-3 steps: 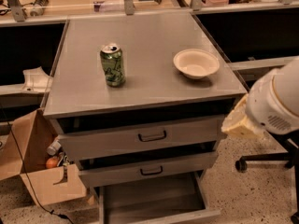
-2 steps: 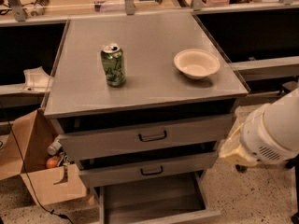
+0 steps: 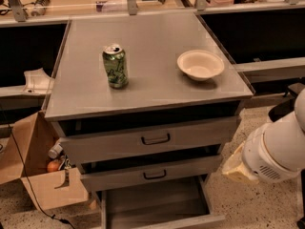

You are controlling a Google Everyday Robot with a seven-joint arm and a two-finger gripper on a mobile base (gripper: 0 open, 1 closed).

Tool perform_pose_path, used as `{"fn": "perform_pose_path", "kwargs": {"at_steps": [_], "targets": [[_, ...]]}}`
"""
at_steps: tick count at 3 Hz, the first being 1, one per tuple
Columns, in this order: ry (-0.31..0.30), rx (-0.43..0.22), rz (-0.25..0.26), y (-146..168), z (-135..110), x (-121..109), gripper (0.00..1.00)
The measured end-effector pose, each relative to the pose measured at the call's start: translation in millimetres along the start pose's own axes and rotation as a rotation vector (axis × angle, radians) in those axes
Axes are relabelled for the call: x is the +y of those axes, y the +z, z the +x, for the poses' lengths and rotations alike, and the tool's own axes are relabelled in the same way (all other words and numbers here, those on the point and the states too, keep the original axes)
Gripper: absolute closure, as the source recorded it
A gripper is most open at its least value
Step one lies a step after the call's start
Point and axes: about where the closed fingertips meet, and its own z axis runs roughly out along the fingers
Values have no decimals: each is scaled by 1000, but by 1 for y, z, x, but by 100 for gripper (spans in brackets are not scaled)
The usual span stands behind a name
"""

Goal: Close bottom drawer

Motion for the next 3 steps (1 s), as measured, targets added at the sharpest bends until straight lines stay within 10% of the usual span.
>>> {"fn": "perform_pose_path", "kwargs": {"at_steps": [3], "targets": [[161,41,-162,92,28,87,100]]}}
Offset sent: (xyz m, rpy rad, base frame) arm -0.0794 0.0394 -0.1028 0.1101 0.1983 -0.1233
